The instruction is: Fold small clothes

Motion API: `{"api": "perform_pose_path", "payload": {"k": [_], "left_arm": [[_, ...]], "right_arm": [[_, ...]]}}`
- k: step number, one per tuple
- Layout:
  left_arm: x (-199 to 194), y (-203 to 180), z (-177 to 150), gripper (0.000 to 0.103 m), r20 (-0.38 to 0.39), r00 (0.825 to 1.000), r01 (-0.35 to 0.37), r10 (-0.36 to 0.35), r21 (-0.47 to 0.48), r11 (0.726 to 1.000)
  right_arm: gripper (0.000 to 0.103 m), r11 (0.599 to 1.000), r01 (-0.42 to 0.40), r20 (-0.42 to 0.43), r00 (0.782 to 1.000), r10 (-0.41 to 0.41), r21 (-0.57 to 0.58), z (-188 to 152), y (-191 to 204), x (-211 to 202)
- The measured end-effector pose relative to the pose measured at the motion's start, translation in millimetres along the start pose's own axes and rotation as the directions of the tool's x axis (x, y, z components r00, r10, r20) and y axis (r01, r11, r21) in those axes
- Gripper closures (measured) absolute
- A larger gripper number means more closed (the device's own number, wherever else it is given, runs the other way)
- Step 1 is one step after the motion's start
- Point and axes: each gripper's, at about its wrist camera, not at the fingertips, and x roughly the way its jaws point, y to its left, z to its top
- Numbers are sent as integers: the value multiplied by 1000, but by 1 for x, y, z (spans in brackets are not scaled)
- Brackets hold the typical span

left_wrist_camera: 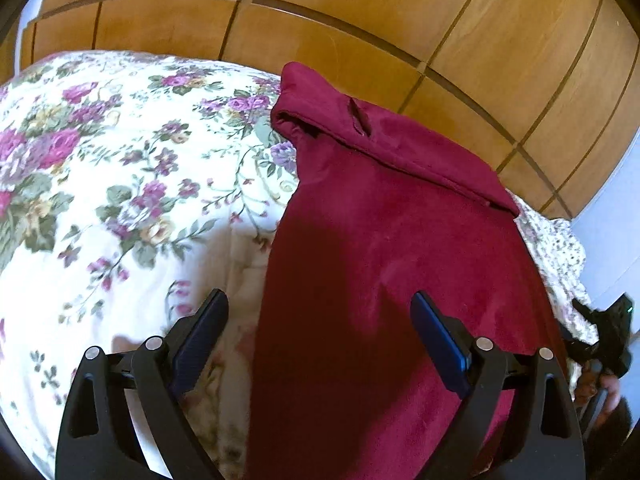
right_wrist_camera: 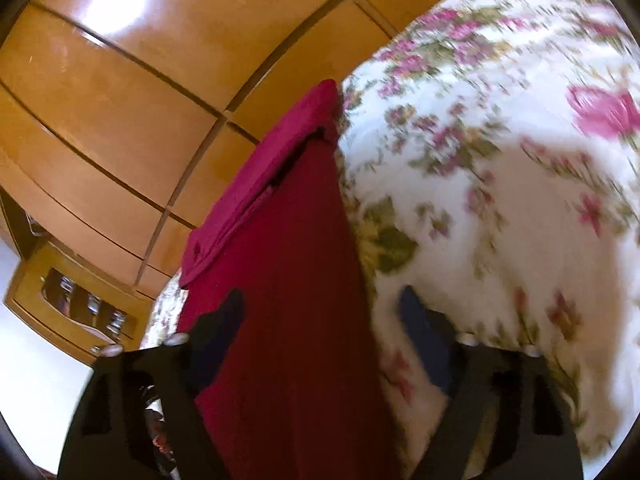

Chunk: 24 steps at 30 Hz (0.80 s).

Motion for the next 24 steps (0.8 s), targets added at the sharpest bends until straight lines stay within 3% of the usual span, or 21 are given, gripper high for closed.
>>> {"api": "perform_pose_path", "payload": {"k": [2, 5, 7, 12, 17, 20, 24], "left_arm": [[-8, 9, -3, 12, 2, 1000, 10, -10, -48, 999], [-14, 21, -7, 25, -19, 999, 42, -44, -84, 996], [-17, 22, -10, 32, -27, 998, 46, -48, -66, 997], [-21, 20, -19, 32, -65, 989, 127, -131, -64, 990], [-23, 15, -25, 32, -101, 982, 157, -162, -58, 986], [-23, 12, -28, 37, -115, 979, 165, -171, -61, 984], [-22, 9, -35, 53, -111, 983, 142, -147, -48, 989]], "right_arm": [[53, 997, -48, -9, 999, 49, 55, -3, -10, -8], [65, 990, -100, -31, 994, 103, 103, -10, -22, -15], [67, 984, -137, -51, 988, 144, 117, -16, -27, -20], [67, 982, -159, -99, 981, 169, 101, -26, -24, -26], [66, 985, -160, -154, 974, 167, 59, -37, -15, -24], [67, 985, -165, -166, 971, 172, 54, -41, -12, -20], [68, 989, -144, -180, 973, 144, 13, -43, -5, -11]]}}
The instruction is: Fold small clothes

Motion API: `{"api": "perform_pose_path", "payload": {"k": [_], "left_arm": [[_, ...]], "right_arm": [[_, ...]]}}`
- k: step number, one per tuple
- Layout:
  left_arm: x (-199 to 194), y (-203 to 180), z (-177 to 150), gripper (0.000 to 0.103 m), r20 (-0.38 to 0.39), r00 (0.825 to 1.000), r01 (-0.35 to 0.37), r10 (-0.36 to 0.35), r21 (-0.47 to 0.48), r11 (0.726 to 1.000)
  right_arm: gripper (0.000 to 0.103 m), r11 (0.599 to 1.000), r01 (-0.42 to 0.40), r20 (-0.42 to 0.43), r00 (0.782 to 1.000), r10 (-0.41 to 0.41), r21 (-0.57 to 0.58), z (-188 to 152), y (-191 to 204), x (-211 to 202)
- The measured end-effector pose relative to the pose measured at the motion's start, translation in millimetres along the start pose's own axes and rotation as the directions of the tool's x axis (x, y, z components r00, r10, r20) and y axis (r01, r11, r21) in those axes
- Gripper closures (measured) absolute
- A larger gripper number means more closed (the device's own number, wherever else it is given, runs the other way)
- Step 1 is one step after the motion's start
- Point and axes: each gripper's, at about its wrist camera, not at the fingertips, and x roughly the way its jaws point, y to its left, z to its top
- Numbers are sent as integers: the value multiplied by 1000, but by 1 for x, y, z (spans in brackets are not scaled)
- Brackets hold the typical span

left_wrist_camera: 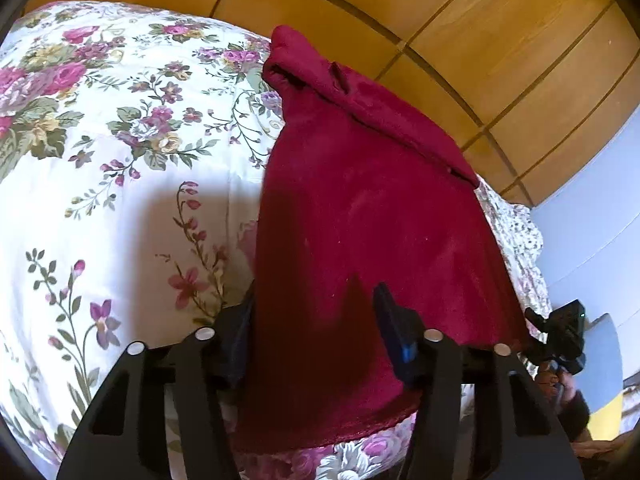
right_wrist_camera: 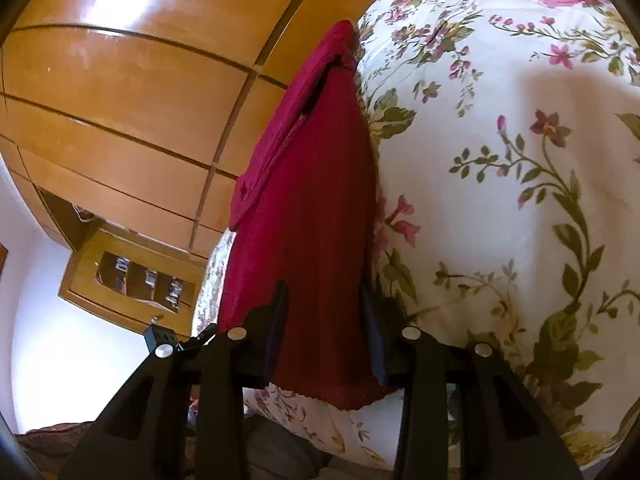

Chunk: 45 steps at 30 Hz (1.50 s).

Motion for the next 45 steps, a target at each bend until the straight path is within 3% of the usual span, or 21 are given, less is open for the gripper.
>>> {"api": "perform_pose_path", "payload": {"k": [2, 4, 7, 11, 16, 21, 22, 24, 25, 26, 29, 31, 34, 35, 37, 39, 41, 42, 45], "left_arm": [[0, -3, -2, 65, -9, 999, -31, 31, 18, 999], [-1, -1, -4, 90, -17, 999, -34, 34, 19, 999], [-6, 3, -5, 95, -14, 1000, 18, -19, -24, 1000], [-31, -3, 0, 97, 63, 991, 118, -116, -32, 993], [-66, -22, -1, 98, 140, 974, 175, -179, 38, 984], [-88, -30, -9, 99, 153, 954, 253, -258, 55, 966], [-93, -31, -11, 99, 154, 943, 289, -294, 50, 956], [-106, -28, -15, 99, 172, 898, 406, -405, 31, 913], [-113, -27, -16, 99, 180, 868, 465, -462, 28, 885], [-124, -26, -18, 99, 190, 828, 532, -528, 34, 846], [-156, -33, -26, 99, 217, 737, 634, -640, 106, 766], [-173, -38, -32, 99, 221, 706, 657, -673, 148, 739], [-187, -45, -41, 99, 209, 668, 698, -714, 156, 699], [-188, -47, -43, 99, 206, 665, 702, -718, 157, 695], [-183, -50, -42, 99, 187, 675, 704, -714, 128, 699], [-170, -46, -37, 99, 173, 695, 696, -698, 82, 713], [-150, -34, -25, 99, 175, 730, 673, -661, -12, 740], [-139, -27, -20, 99, 177, 734, 674, -656, -70, 736], [-112, -4, -3, 99, 210, 720, 694, -661, -222, 685]], "right_arm": [[82, 998, 47, -5, 999, -47, -30, -1, 4, 3], [94, 999, 36, -21, 999, -37, -29, -3, 3, 6], [94, 999, -28, -17, 999, 27, -28, -4, 5, 5], [95, 990, -103, 12, 994, 105, -94, -2, 22, -3], [95, 962, -218, 48, 972, 228, -167, -2, 45, -22], [95, 909, -312, 12, 945, 328, -275, -15, 77, -37], [95, 896, -343, 5, 933, 359, -282, -19, 81, -41], [95, 859, -412, -3, 902, 431, -304, -24, 89, -52], [95, 835, -449, -7, 882, 472, -318, -28, 92, -60], [95, 810, -484, -11, 861, 509, -331, -31, 96, -67], [95, 730, -571, -19, 792, 610, -374, -41, 107, -91], [95, 683, -618, -29, 749, 661, -389, -46, 113, -108], [95, 635, -644, -40, 715, 698, -427, -56, 123, -126], [95, 633, -645, -35, 712, 701, -429, -56, 124, -126], [94, 643, -647, -29, 714, 700, -409, -54, 121, -122], [94, 661, -650, -16, 718, 696, -375, -52, 116, -114], [94, 697, -649, 8, 730, 684, -305, -43, 104, -104], [94, 713, -644, 21, 738, 675, -276, -35, 100, -96], [92, 740, -636, 56, 749, 661, -220, -12, 93, -83]]}}
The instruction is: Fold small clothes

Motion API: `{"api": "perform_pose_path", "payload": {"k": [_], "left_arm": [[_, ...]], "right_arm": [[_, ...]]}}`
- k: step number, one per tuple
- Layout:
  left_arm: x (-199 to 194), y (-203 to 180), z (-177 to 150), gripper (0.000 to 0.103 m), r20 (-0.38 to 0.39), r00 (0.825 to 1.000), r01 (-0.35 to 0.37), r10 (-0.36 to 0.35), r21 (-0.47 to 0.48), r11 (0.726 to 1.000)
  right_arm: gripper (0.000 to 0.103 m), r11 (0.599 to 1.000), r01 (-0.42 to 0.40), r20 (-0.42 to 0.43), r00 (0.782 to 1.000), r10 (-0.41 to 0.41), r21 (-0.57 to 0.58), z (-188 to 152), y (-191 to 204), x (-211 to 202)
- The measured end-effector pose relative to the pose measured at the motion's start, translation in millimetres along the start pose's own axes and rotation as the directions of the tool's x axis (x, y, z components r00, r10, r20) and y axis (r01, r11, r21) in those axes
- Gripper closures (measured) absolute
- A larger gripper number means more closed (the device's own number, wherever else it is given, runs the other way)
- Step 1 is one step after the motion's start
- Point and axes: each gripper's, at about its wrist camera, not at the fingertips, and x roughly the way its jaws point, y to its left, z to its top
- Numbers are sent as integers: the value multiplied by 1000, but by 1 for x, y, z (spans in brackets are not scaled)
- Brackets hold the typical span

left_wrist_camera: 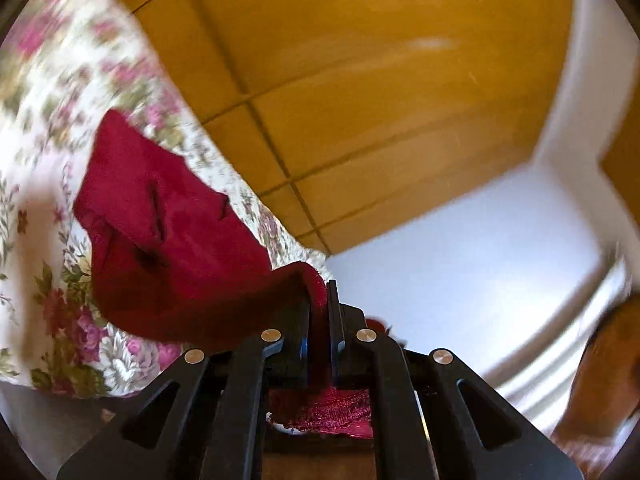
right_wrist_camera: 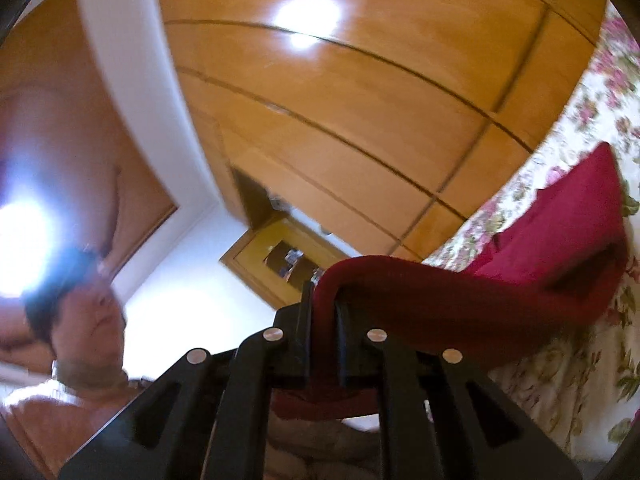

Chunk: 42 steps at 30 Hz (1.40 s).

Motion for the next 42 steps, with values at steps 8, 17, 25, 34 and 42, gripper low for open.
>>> {"api": "perform_pose_path", "payload": {"k": [8, 17, 25, 34, 42], "left_arm": [[29, 62, 70, 99, 70, 994, -71, 88, -218, 973], [73, 112, 121, 70, 21, 922, -372, 387, -229, 900], [53, 97, 104, 28, 233, 797, -538, 557, -147, 830], [44, 79, 33, 28, 213, 733, -673, 646, 92, 733], [29, 82, 9, 61, 170, 781, -619, 601, 84, 780]], "right_arm": [[90, 989, 77, 85, 992, -88, 124, 60, -64, 20], [42, 863, 390, 86, 895, -437, 321, 96, -163, 37], [21, 763, 587, 178, 748, -639, 272, 73, -150, 20], [21, 505, 860, 77, 510, -857, -78, 39, -107, 29], [41, 546, 837, 26, 545, -838, 48, 2, -91, -16]]}}
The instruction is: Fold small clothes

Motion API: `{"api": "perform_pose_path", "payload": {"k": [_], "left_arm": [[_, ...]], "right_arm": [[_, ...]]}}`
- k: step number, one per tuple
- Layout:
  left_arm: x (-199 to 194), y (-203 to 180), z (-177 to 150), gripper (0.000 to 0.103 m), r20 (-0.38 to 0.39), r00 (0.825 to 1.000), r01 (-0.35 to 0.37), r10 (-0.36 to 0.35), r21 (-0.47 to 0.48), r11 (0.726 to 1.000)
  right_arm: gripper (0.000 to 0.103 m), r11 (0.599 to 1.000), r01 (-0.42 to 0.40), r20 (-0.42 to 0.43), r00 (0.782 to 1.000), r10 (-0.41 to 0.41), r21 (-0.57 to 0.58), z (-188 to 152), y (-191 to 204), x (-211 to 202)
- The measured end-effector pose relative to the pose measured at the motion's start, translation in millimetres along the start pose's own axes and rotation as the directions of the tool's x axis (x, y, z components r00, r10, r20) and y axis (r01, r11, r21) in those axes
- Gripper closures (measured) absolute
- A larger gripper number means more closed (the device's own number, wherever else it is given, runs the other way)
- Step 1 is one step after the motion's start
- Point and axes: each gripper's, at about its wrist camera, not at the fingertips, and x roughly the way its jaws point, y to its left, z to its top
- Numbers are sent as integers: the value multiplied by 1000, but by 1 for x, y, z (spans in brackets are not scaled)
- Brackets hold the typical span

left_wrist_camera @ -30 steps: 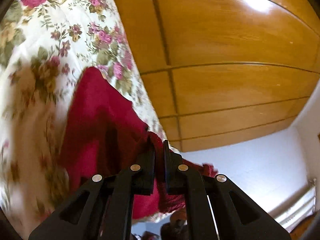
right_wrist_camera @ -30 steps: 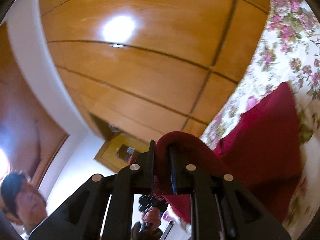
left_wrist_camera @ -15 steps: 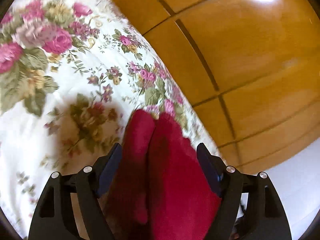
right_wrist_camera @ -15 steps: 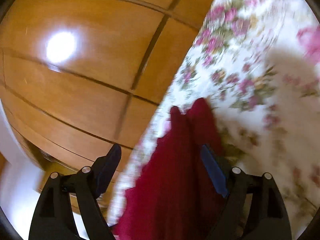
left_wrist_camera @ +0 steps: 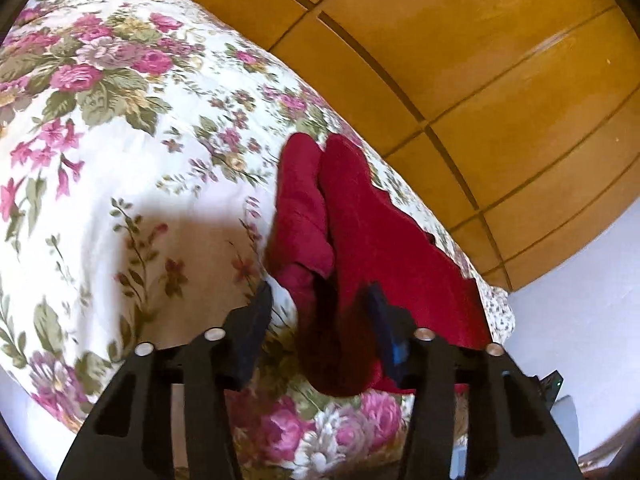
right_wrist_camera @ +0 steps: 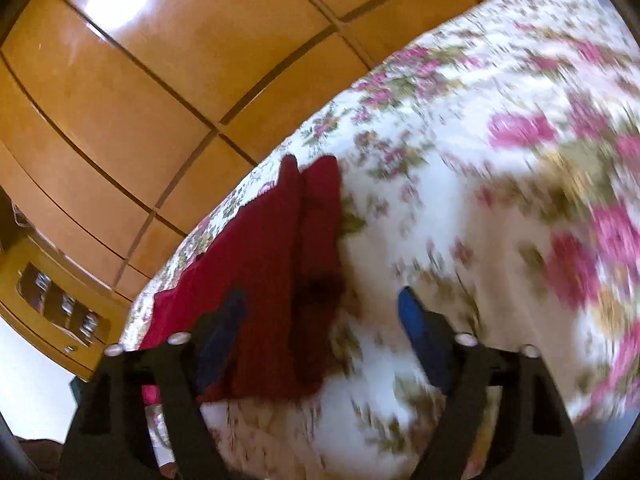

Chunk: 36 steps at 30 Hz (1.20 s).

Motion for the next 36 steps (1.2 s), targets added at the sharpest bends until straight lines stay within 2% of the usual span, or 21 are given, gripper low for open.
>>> {"api": "perform_pose_path", "payload": {"k": [2, 4, 6, 7, 8, 9, 12, 15, 17, 19, 21, 24, 25, 26, 27, 28, 30, 32, 33, 36], "left_arm": [[2, -6, -7, 64, -28, 1000, 14, -14, 29, 999], [6, -9, -13, 64, -50, 999, 18, -16, 38, 999], [11, -10, -16, 64, -64, 998, 8, -5, 46, 999], [13, -10, -16, 66, -66, 998, 4, -1, 47, 999], [14, -10, -16, 74, -71, 997, 13, -9, 45, 999], [15, -11, -14, 94, -86, 996, 21, -17, 46, 999], [6, -15, -3, 96, -92, 995, 48, -44, 45, 998], [-4, -14, 5, 97, -81, 996, 37, -34, 43, 998], [1, -6, 1, 97, -117, 993, -2, 7, 40, 999], [12, 0, -8, 97, -176, 984, -31, 40, 52, 998], [13, -5, -13, 97, -164, 984, -51, 71, 124, 991], [5, -16, -12, 97, -136, 988, -51, 78, 190, 980], [1, -16, -12, 91, -119, 990, -51, 75, 191, 980], [-4, -17, -10, 88, -95, 992, -64, 83, 183, 981], [-7, -17, -8, 80, -74, 993, -78, 92, 175, 981], [-12, -18, -3, 76, -38, 994, -95, 102, 162, 982], [-21, -20, 4, 75, 23, 994, -111, 109, 143, 983], [-26, -25, 10, 75, 56, 990, -134, 127, 138, 981], [-25, -29, 12, 75, 60, 990, -138, 131, 143, 980], [-11, -54, 13, 35, 65, 986, -166, 156, 211, 963]], "right_arm": [[57, 999, -40, -46, 998, 40, 0, -6, 2, -1], [62, 996, -72, -72, 995, 69, -44, -12, 12, 3], [69, 990, -59, -104, 994, 45, -129, -16, 27, 12], [78, 987, -35, -108, 994, 18, -159, -18, 31, 15], [86, 981, -10, -106, 994, -11, -192, -20, 34, 18], [87, 980, -10, -105, 994, -11, -198, -21, 35, 18], [92, 984, -52, -35, 998, 46, -168, -9, 37, -1], [94, 982, -22, -2, 1000, 22, -185, 0, 36, -13], [95, 983, 9, -32, 999, -15, -185, -4, 31, -3], [95, 981, 39, -113, 992, -61, -187, -16, 22, 15], [94, 972, 74, -164, 980, -112, -224, -24, 14, 26], [90, 979, 35, -153, 986, -66, -201, -20, 12, 19], [82, 978, 35, -133, 989, -64, -207, -19, 13, 14], [60, 976, 50, -113, 991, -75, -210, -18, 15, 9], [51, 976, 64, -95, 992, -86, -210, -16, 16, 6], [48, 975, 68, -79, 993, -86, -211, -15, 17, 3], [48, 976, 83, -29, 996, -90, -202, -11, 22, -3], [28, 976, 123, 27, 992, -120, -179, -2, 28, -9], [27, 975, 136, 45, 990, -131, -175, 2, 32, -8], [27, 952, 165, 76, 986, -151, -258, 17, 61, 3]]}}
